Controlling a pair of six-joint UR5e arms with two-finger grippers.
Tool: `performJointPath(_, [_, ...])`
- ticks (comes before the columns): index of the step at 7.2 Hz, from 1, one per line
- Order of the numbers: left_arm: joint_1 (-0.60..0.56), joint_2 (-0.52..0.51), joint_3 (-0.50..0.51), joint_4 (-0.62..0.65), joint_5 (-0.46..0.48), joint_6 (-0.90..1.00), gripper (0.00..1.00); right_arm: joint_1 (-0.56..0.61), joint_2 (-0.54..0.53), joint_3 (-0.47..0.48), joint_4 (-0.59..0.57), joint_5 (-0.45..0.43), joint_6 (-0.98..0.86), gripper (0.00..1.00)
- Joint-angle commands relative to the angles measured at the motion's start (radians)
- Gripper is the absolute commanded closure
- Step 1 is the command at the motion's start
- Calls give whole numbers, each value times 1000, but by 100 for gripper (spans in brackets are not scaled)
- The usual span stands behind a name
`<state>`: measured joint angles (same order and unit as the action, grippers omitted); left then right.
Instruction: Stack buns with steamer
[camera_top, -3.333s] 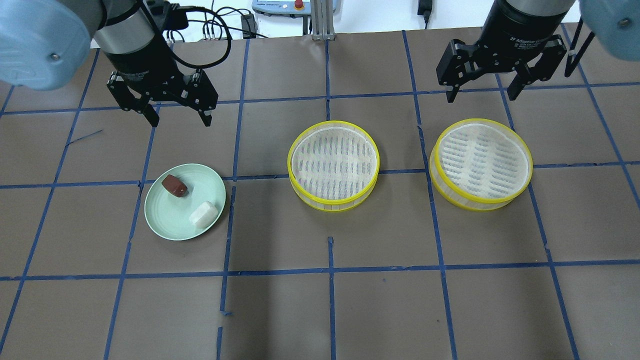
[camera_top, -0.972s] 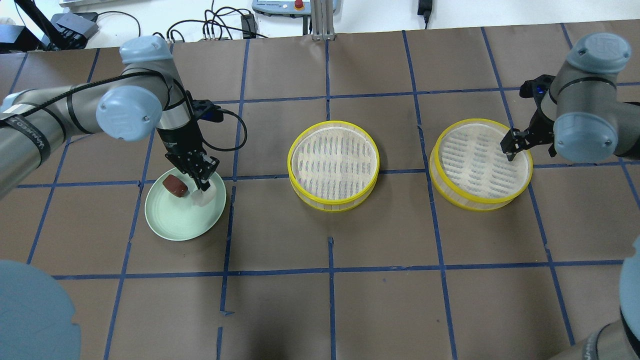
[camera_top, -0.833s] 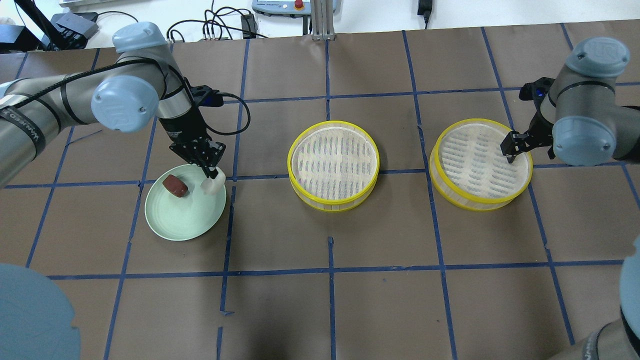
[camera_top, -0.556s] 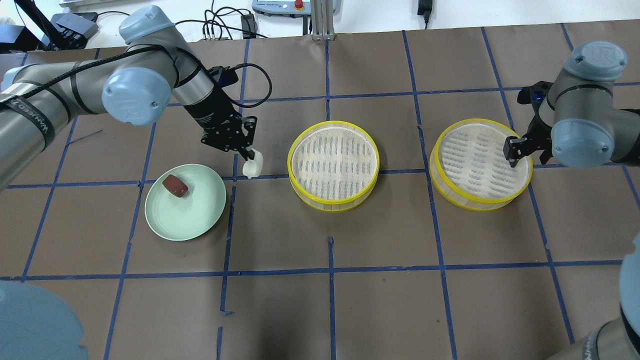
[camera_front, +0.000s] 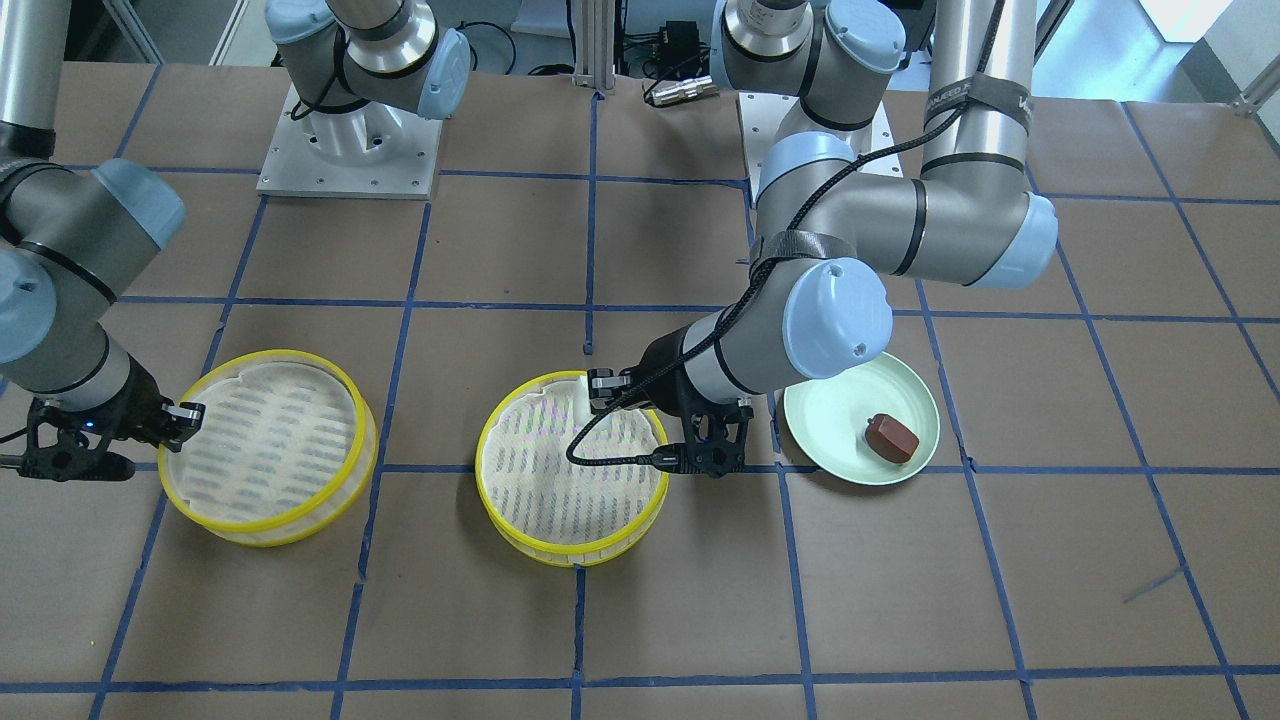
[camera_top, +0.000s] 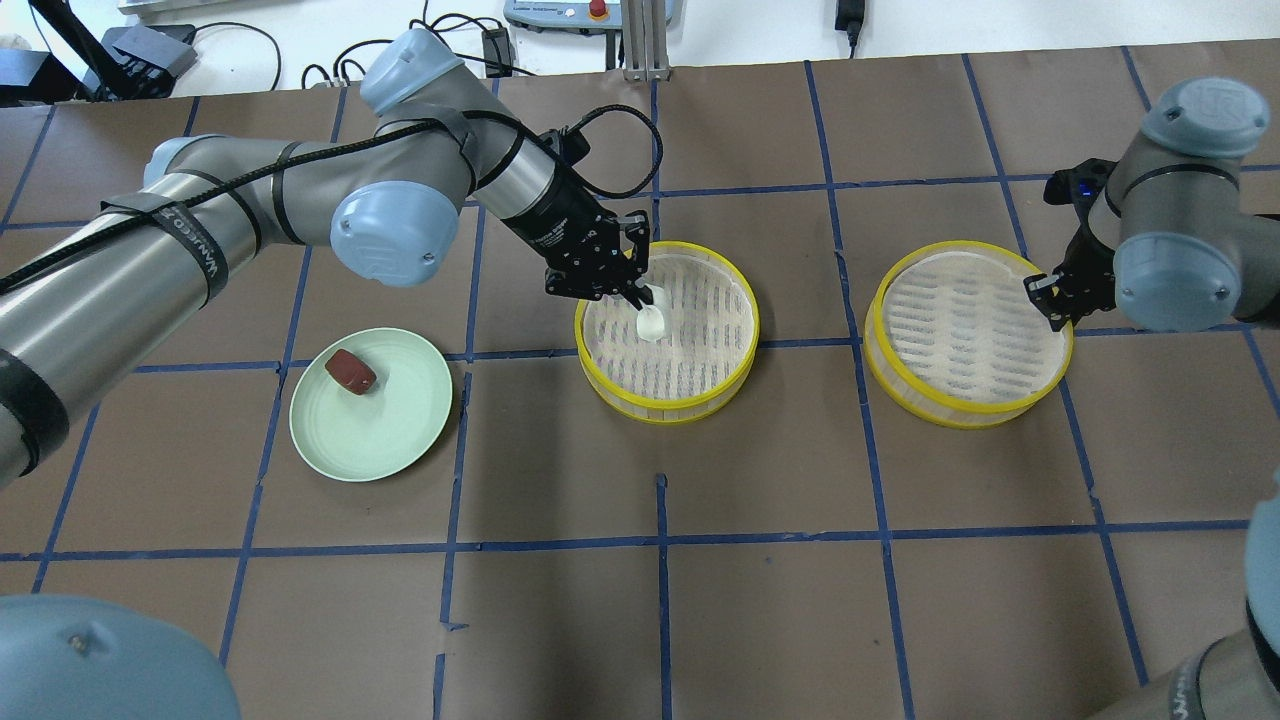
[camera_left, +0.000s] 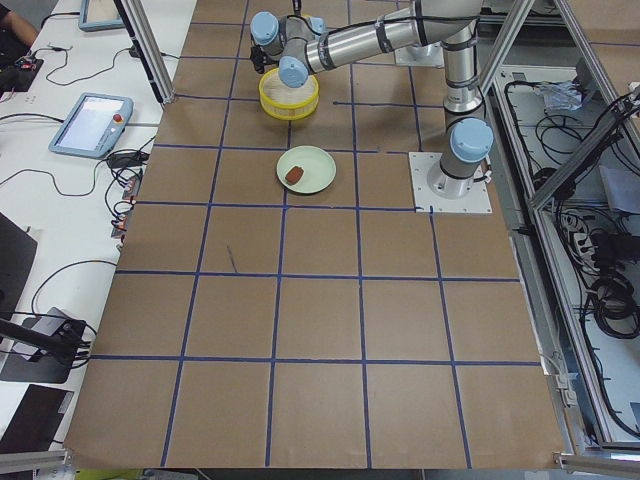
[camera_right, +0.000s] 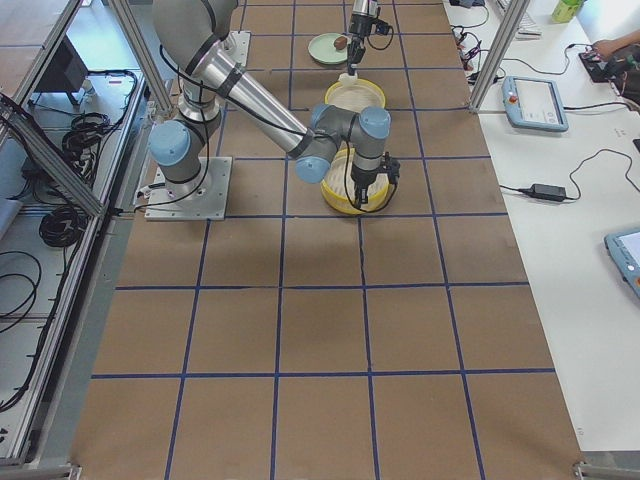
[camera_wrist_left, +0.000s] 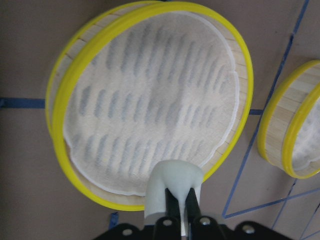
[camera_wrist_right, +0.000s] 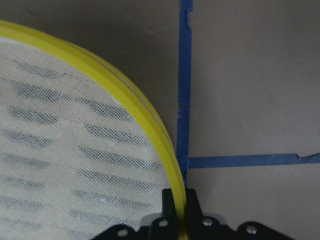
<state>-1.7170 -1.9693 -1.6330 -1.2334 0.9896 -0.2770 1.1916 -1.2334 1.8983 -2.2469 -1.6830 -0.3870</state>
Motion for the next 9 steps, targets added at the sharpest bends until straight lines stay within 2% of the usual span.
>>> performJointPath(1, [-3,15,-2,9,37,9,0,-18,-11,-34,16,0,-10,93])
performJointPath(2, [-3,18,7,9,40,10,0,-17,-27,-57,50,5,-6,93])
performJointPath(3, [20,32,12,-3,154,71,0,-17,-52,-86,108,56,6,93])
performJointPath(4, [86,38,-10,-11,275,239,0,-4,-66,-113,151,93,32,93])
performJointPath(5, [143,38,-19,-43,364,400,3,23,-86,-140,217,118,134,93])
performJointPath(6, [189,41,-42,-50,454,477,5,93,-110,-168,260,158,249,92])
performJointPath(7, [221,47,-56,-51,563,484,4,197,-112,-189,279,158,392,92])
performJointPath(8, [240,44,-62,-52,722,490,4,311,-112,-193,285,152,569,92])
performJointPath(9, [243,38,-65,-52,795,490,4,416,-104,-194,282,146,706,92])
